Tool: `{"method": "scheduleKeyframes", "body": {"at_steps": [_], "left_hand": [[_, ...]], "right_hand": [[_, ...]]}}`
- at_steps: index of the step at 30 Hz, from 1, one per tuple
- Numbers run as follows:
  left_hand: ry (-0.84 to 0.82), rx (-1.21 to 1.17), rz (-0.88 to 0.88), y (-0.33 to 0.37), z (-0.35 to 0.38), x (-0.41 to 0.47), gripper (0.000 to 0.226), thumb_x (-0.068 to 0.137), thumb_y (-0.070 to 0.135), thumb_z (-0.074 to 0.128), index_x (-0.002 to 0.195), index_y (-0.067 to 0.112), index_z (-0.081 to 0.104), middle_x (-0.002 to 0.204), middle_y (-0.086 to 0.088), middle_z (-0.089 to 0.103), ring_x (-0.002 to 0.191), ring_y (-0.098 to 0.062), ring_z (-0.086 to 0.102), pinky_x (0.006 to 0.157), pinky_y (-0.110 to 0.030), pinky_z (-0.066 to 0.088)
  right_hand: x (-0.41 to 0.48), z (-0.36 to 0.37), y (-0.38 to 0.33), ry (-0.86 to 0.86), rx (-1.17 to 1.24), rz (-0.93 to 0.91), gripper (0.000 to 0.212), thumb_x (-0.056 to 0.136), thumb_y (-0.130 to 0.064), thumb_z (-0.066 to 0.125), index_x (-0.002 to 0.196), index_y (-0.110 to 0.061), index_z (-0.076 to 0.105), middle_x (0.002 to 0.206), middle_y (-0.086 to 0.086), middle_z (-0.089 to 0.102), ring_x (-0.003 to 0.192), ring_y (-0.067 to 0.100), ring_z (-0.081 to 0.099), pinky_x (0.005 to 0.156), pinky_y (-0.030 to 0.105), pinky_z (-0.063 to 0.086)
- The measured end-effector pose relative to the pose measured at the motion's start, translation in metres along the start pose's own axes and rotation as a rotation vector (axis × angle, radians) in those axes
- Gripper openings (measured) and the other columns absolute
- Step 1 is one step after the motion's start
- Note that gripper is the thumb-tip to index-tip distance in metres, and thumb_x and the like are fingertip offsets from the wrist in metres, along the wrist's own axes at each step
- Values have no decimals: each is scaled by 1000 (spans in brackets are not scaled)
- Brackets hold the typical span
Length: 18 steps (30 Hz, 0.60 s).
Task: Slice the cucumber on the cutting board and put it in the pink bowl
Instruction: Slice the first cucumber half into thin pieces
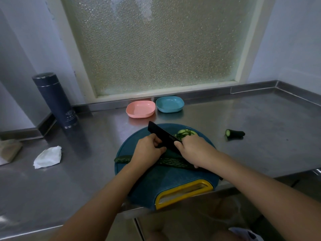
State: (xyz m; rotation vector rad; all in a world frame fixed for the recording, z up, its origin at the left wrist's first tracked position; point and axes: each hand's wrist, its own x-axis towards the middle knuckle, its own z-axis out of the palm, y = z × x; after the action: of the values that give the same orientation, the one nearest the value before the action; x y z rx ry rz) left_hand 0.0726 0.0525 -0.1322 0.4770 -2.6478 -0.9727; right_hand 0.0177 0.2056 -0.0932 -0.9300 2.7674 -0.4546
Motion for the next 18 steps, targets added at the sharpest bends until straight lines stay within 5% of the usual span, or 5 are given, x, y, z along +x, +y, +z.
{"method": "scheduleKeyframes", "body": {"at_steps": [6, 11, 18], "left_hand": [[3, -4, 5, -1, 1, -1, 21, 79, 23, 70, 96, 16, 61, 86, 3, 61, 78, -8, 55, 59, -15, 39], [15, -8, -2, -1, 1, -2, 21, 79, 23, 70, 96, 16, 61, 86, 3, 61, 78, -8, 54, 58, -14, 37], [42, -1, -4, -1, 2, -3, 22, 77, 25, 71, 95, 16, 62, 90, 0, 62, 81, -11, 56, 66, -22, 43]], "right_hand": [[9, 8, -10, 26, -9, -40, 48, 103, -36, 30, 64, -12, 45, 62, 4, 48, 57, 21, 51, 59, 32, 45], [14, 13, -15, 29, -74, -27, 46, 103, -34, 30, 95, -3, 61, 90, 13, 60, 81, 27, 57, 64, 33, 41], [10, 1, -5, -16, -12, 43, 52, 102, -38, 30, 62, -10, 47, 52, 6, 49, 46, 20, 51, 71, 36, 56]]}}
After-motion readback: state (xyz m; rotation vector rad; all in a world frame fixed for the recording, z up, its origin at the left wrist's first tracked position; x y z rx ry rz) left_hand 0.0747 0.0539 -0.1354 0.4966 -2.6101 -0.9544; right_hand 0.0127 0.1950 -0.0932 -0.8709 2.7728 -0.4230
